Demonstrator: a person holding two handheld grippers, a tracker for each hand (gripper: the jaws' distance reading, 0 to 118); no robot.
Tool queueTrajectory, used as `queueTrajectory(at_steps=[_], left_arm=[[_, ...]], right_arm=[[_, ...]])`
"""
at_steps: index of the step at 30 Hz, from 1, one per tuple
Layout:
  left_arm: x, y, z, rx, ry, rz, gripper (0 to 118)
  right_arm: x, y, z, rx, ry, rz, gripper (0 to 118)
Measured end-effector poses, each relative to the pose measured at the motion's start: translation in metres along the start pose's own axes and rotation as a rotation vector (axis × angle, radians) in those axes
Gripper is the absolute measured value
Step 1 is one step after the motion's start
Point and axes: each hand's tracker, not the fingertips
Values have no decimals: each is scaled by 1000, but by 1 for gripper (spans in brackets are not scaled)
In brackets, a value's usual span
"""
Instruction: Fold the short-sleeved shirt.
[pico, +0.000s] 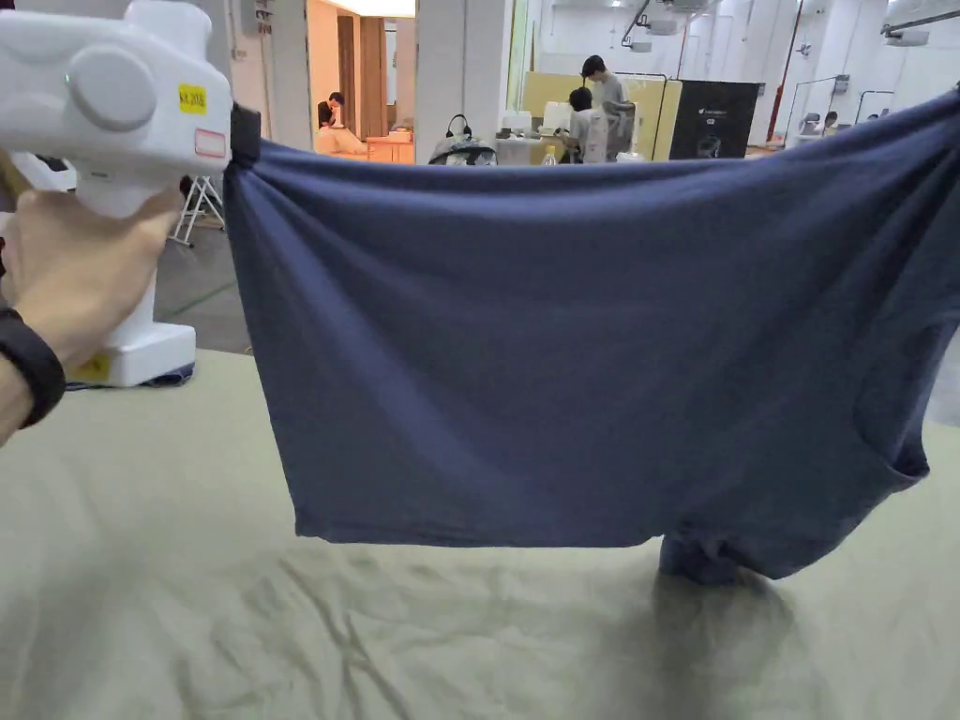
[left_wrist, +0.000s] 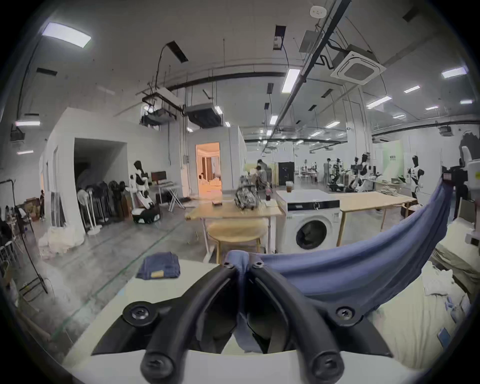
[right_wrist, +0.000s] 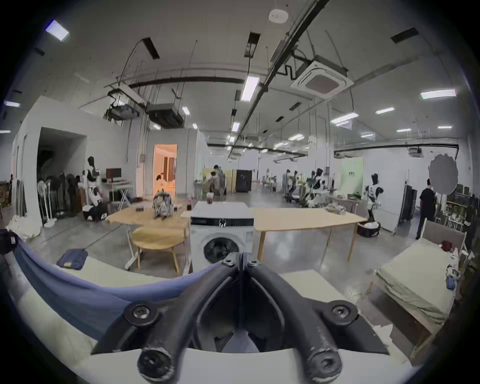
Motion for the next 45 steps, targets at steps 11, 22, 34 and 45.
queueTrajectory(at_steps=[11,22,34,45], left_arm=[[-6,-173,106,-56,-131,103,0],[-1,-332,327,-117,-60,211,0],[2,-436,349,-437,-109,232,0],[-18,-426,368,-340,-40,233,58]], right_arm=[[49,-168,114,-60,85,-95,0],[114,-371,336,-172,25,-227,0],[99,-489,372,-506,-2,-199,0],[127,-487,396,-503,-82,-236,64]])
